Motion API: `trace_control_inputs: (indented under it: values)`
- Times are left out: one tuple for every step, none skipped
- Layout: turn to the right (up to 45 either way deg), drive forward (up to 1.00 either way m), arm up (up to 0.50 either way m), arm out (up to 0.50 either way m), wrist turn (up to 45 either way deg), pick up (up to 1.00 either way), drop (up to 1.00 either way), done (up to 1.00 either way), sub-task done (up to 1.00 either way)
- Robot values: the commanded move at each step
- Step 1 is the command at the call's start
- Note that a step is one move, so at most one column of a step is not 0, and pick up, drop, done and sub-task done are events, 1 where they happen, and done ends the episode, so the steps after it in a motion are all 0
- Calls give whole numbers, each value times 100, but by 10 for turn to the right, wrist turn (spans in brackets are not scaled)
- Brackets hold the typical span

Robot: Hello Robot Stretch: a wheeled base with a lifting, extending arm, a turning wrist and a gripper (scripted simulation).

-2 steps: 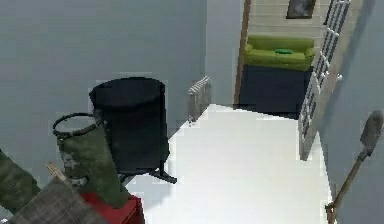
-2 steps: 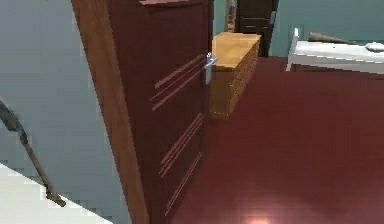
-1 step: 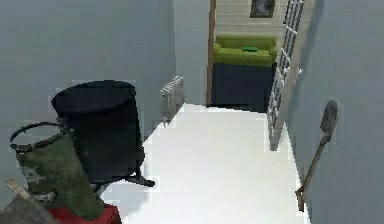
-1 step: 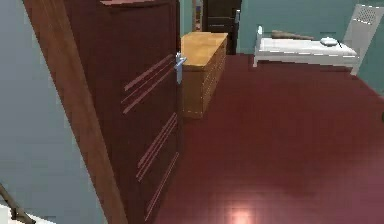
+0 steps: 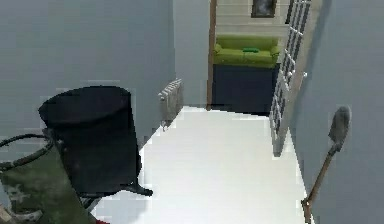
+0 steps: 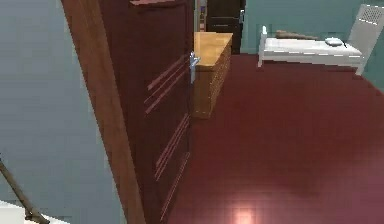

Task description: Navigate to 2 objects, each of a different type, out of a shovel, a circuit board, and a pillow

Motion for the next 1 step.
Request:
trace_control_inputs:
  values:
    - [180,0,0,0,0,0,0,0,0]
